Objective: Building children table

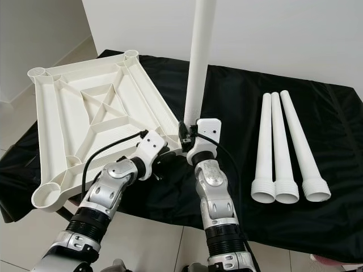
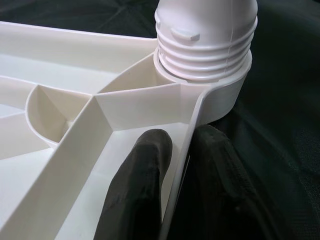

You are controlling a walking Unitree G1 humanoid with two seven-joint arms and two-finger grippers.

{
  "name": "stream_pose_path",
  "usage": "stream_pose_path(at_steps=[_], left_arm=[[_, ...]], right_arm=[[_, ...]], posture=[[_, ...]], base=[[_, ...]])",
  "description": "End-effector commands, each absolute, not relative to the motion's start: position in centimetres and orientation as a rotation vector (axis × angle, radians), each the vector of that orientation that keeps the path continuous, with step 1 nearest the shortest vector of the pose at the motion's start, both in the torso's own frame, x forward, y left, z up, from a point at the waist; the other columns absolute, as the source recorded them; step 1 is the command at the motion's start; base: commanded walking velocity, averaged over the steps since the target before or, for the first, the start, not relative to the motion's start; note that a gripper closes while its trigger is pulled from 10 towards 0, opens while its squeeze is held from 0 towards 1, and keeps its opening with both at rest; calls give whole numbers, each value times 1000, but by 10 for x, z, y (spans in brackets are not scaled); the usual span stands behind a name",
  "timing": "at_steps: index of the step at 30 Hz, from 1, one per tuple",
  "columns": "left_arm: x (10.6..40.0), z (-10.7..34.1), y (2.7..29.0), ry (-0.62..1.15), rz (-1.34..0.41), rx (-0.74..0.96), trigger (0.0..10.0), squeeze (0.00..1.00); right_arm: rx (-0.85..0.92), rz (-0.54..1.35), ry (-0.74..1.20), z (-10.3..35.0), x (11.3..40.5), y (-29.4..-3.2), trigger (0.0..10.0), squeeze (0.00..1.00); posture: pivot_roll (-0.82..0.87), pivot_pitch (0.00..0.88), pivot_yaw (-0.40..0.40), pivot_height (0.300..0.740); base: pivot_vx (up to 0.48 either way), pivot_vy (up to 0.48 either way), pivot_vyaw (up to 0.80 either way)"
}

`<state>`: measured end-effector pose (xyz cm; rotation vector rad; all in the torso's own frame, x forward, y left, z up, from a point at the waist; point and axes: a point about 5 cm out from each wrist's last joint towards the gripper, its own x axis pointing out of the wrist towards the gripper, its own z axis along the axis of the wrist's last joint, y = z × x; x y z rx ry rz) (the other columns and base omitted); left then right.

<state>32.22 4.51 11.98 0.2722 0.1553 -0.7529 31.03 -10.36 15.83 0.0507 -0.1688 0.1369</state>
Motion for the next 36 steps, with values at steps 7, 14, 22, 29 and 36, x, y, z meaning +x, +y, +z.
stream_pose_path(at_steps=[7,14,22,29,36], left_arm=[[329,108,63,169,-443,289,10000,0],[326,106,63,171,-474,297,10000,0],[320,102,65,173,-534,327,10000,0],[313,106,65,145,-650,363,10000,0],[295,107,61,123,-823,406,10000,0]], right_arm=[[129,276,-208,165,305,-92,10000,1000],[98,332,-184,163,308,-100,10000,1000],[46,389,-170,160,314,-118,10000,1000],[3,548,-154,159,321,-134,10000,1000],[-19,754,-167,167,323,-141,10000,0]], posture=[[-51,0,-9,740],[-51,0,-11,740],[-48,0,-13,740],[-49,0,-14,740],[-40,0,-17,740]], base=[[0,0,0],[0,0,0],[0,0,0],[0,0,0],[0,0,0]])
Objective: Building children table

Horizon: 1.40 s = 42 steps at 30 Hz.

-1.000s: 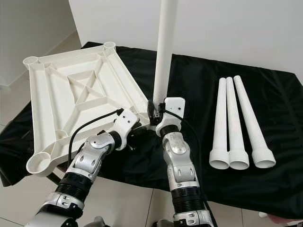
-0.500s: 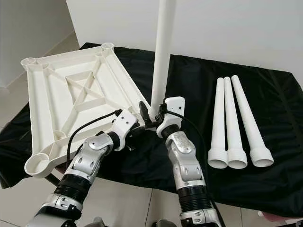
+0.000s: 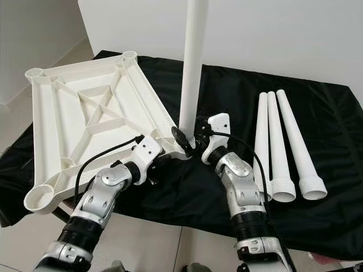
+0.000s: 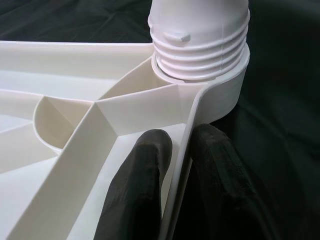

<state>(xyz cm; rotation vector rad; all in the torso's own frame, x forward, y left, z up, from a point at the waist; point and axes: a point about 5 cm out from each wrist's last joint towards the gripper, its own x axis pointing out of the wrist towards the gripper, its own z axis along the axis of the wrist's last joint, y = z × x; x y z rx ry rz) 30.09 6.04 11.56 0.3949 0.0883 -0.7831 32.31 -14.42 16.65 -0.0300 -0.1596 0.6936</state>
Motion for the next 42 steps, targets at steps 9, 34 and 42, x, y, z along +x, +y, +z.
stream_pose_path(at_steps=[9,34,42], left_arm=[[282,107,71,134,-928,442,10000,0],[269,107,82,167,-987,476,10000,0],[268,108,80,167,-985,470,10000,0]], right_arm=[[-76,1017,-121,166,316,-145,10000,0],[-127,1226,-59,165,319,-158,9529,0],[-115,1269,-62,167,319,-158,784,0]], posture=[[-36,0,-14,740],[-25,0,-12,740],[-29,0,-14,740]], base=[[0,0,0],[0,0,0],[0,0,0]])
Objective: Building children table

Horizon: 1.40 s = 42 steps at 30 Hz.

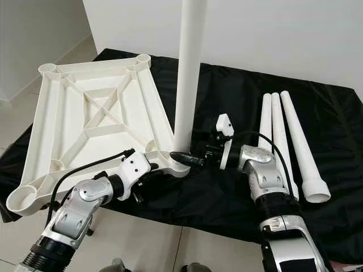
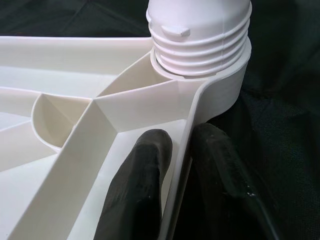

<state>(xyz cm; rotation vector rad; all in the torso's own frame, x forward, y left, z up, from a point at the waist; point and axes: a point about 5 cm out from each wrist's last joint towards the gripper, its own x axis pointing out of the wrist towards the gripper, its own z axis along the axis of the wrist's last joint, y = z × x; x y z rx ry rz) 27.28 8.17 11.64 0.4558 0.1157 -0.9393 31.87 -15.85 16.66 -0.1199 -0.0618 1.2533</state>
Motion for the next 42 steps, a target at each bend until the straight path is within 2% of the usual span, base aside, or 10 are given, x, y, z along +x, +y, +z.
stream_pose_path(at_steps=[1,22,34,42], left_arm=[[268,108,80,168,-986,469,10000,0],[284,106,82,186,-843,435,10000,0],[298,97,83,245,-641,367,10000,0],[300,96,84,246,-596,356,10000,0]], right_arm=[[-106,1275,-61,167,318,-159,0,0],[-19,1166,-85,159,314,-153,0,0],[39,901,-170,160,314,-140,0,0],[48,851,-189,161,311,-134,0,0]], posture=[[-29,0,-15,740],[-35,0,-17,740],[-42,0,-19,740],[-42,0,-19,740]], base=[[0,0,0],[0,0,0],[0,0,0],[0,0,0]])
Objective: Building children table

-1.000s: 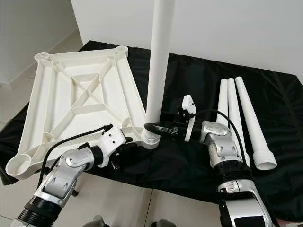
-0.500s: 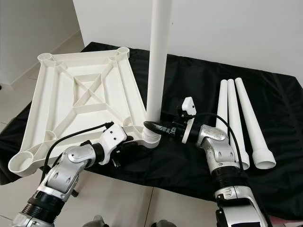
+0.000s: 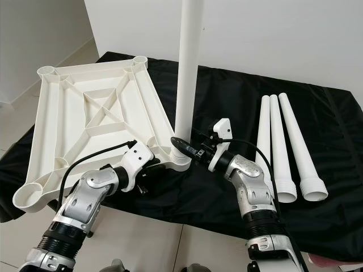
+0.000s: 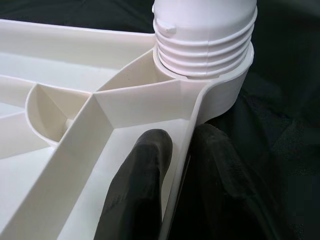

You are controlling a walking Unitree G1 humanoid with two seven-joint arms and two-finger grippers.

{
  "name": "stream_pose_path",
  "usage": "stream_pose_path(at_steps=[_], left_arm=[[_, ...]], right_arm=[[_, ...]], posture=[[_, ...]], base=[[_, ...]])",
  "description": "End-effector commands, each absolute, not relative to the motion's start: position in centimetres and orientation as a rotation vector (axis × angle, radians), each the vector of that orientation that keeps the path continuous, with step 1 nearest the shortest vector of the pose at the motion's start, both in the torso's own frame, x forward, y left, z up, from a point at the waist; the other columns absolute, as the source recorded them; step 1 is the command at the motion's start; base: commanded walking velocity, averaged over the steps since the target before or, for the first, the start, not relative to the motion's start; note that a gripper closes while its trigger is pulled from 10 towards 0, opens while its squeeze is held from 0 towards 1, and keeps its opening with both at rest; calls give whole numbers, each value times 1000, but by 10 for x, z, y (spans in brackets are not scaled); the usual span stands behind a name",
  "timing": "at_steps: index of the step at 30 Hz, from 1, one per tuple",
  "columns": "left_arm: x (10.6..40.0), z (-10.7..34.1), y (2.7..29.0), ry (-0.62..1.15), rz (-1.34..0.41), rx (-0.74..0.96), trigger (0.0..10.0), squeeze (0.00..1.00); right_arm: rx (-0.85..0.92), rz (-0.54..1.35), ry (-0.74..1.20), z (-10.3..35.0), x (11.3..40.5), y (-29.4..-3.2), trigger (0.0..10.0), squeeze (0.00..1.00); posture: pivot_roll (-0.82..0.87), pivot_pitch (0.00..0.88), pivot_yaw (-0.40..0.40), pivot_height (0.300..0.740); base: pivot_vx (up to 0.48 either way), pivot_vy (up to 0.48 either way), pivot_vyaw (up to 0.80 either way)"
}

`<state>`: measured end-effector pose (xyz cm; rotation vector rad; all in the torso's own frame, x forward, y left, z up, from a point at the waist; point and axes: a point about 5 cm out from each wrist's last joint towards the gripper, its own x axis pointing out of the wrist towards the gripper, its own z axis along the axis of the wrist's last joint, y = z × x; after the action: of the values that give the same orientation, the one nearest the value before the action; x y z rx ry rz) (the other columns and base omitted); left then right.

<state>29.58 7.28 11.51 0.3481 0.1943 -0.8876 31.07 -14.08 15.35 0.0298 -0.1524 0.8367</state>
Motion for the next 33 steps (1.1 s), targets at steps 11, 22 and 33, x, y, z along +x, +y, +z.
stream_pose_path(at_steps=[11,22,33], left_arm=[[300,92,73,253,-542,325,10000,0],[302,95,63,242,-527,306,10000,0],[301,95,57,243,-529,295,10000,0]], right_arm=[[72,622,-230,168,307,-114,0,0],[89,422,-224,166,301,-98,0,0],[73,288,-197,160,296,-92,0,0]], posture=[[-39,9,-23,740],[-36,8,-28,740],[-40,5,-26,740]], base=[[0,0,0],[0,0,0],[0,0,0]])
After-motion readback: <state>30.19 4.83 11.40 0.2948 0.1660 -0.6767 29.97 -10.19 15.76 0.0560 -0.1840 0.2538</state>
